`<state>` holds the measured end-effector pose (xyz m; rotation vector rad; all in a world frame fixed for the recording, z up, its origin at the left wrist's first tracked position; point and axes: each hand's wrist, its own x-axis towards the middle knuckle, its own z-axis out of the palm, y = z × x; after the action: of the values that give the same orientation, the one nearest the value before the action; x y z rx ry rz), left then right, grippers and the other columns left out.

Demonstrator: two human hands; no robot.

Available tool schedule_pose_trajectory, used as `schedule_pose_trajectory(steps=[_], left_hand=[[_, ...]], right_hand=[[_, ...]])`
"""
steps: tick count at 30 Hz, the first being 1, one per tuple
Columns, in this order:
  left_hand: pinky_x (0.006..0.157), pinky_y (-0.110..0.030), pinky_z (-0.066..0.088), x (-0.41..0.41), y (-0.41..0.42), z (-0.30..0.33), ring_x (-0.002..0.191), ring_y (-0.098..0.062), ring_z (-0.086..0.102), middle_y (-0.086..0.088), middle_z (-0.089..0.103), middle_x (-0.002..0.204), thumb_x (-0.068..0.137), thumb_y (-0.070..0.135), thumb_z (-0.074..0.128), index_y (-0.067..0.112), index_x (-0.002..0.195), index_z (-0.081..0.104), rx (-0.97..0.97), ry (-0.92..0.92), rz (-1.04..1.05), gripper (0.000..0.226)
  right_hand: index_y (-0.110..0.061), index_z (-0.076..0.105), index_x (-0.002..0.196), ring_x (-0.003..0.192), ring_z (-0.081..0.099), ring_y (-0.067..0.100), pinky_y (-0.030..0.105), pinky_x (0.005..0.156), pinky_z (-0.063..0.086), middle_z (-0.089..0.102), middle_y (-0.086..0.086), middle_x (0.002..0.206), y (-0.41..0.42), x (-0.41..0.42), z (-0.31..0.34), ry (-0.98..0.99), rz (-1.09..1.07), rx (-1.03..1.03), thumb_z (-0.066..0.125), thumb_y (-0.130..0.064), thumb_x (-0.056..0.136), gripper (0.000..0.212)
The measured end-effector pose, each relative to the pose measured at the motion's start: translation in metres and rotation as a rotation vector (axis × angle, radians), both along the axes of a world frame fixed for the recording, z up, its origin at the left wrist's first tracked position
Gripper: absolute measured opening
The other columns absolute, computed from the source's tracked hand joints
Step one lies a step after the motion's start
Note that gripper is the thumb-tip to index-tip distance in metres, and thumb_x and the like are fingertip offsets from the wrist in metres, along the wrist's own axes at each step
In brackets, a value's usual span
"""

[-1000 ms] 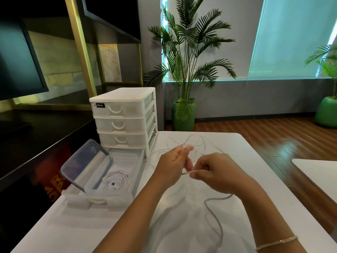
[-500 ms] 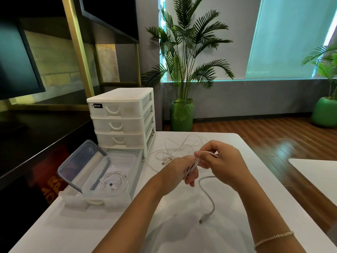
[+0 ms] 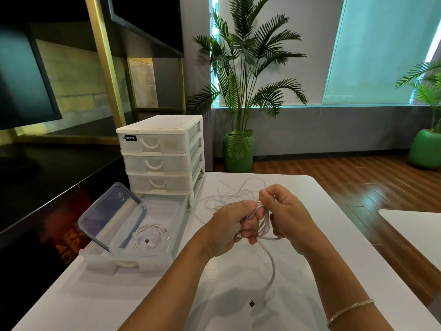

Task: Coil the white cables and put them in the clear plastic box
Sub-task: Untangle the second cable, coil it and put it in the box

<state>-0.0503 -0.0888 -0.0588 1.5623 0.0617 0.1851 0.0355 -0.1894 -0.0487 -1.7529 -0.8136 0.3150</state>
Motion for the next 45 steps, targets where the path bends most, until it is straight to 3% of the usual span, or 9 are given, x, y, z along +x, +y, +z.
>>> schedule_pose_trajectory(steps=[6, 11, 17, 23, 27, 34, 38, 43, 45], left_hand=[[0.065, -0.023, 0.047, 0.005, -0.003, 0.0, 0.062, -0.011, 0.045, 0.0, 0.048, 0.066, 0.094, 0.014, 0.041, 0.013, 0.081, 0.052, 0.293, 0.051, 0.165, 0.017], [0.085, -0.031, 0.055, 0.009, -0.01, -0.003, 0.087, -0.015, 0.058, 0.001, 0.056, 0.1, 0.096, 0.019, 0.044, 0.024, 0.11, 0.042, 0.484, 0.002, 0.283, 0.015], [0.071, -0.007, 0.049, 0.009, -0.018, -0.006, 0.079, -0.004, 0.058, 0.009, 0.051, 0.106, 0.096, 0.023, 0.048, 0.038, 0.114, 0.023, 0.597, -0.107, 0.379, 0.034], [0.07, 0.0, 0.041, 0.01, -0.021, -0.009, 0.089, -0.007, 0.054, 0.002, 0.059, 0.119, 0.096, 0.027, 0.044, 0.022, 0.127, 0.04, 0.787, -0.213, 0.445, 0.031], [0.064, 0.001, 0.04, 0.012, -0.02, -0.008, 0.083, -0.006, 0.052, 0.002, 0.062, 0.11, 0.096, 0.027, 0.045, 0.016, 0.117, 0.051, 0.848, -0.216, 0.476, 0.025], [0.06, -0.003, 0.038, 0.012, -0.018, -0.005, 0.081, -0.009, 0.051, 0.004, 0.057, 0.097, 0.097, 0.029, 0.041, 0.013, 0.11, 0.055, 0.852, -0.112, 0.476, 0.024], [0.063, -0.014, 0.041, 0.009, -0.013, -0.002, 0.079, -0.01, 0.052, 0.004, 0.057, 0.09, 0.098, 0.031, 0.039, 0.019, 0.097, 0.052, 0.77, -0.017, 0.497, 0.018], [0.053, -0.01, 0.033, 0.005, -0.006, 0.005, 0.067, -0.007, 0.047, 0.004, 0.054, 0.09, 0.099, 0.034, 0.032, 0.022, 0.095, 0.046, 0.733, 0.031, 0.6, 0.019], [0.054, -0.011, 0.033, 0.005, -0.005, 0.007, 0.067, -0.007, 0.047, 0.004, 0.054, 0.09, 0.1, 0.034, 0.031, 0.021, 0.095, 0.045, 0.702, 0.041, 0.617, 0.02]], right_hand=[[-0.021, 0.049, 0.09, 0.066, 0.051, 0.009, 0.019, 0.058, 0.038, 0.057, -0.003, 0.079, 0.003, 0.003, -0.002, -0.074, -0.052, -0.031, 0.035, -0.035, 0.098, 0.021], [-0.021, 0.05, 0.098, 0.07, 0.056, 0.01, 0.019, 0.061, 0.043, 0.061, 0.0, 0.089, 0.002, 0.009, -0.002, -0.09, -0.122, -0.017, 0.038, -0.037, 0.097, 0.02], [-0.022, 0.053, 0.098, 0.076, 0.059, 0.012, 0.021, 0.063, 0.047, 0.061, 0.001, 0.099, 0.002, 0.01, -0.002, -0.061, -0.196, 0.008, 0.043, -0.037, 0.095, 0.019], [-0.016, 0.058, 0.094, 0.07, 0.055, 0.012, 0.02, 0.054, 0.04, 0.061, 0.003, 0.088, 0.002, 0.012, -0.001, 0.038, -0.243, -0.023, 0.046, -0.034, 0.095, 0.022], [-0.014, 0.061, 0.082, 0.065, 0.053, 0.014, 0.023, 0.052, 0.039, 0.059, 0.002, 0.075, -0.001, 0.012, 0.0, 0.103, -0.24, -0.018, 0.049, -0.026, 0.095, 0.021], [-0.022, 0.051, 0.099, 0.07, 0.055, 0.013, 0.021, 0.054, 0.042, 0.059, 0.003, 0.098, 0.001, 0.012, -0.001, 0.095, -0.207, -0.047, 0.048, -0.042, 0.092, 0.022], [-0.02, 0.051, 0.111, 0.071, 0.056, 0.012, 0.02, 0.059, 0.043, 0.062, 0.003, 0.09, -0.001, 0.011, 0.0, 0.109, -0.061, -0.058, 0.054, -0.046, 0.086, 0.037], [-0.028, 0.048, 0.105, 0.091, 0.06, 0.019, 0.025, 0.076, 0.051, 0.057, -0.005, 0.105, -0.003, 0.006, -0.001, -0.153, -0.035, -0.119, 0.065, -0.034, 0.082, 0.029], [-0.03, 0.047, 0.101, 0.087, 0.059, 0.016, 0.016, 0.069, 0.048, 0.051, -0.009, 0.107, -0.003, 0.003, -0.001, -0.26, -0.071, -0.092, 0.069, -0.028, 0.08, 0.03]])
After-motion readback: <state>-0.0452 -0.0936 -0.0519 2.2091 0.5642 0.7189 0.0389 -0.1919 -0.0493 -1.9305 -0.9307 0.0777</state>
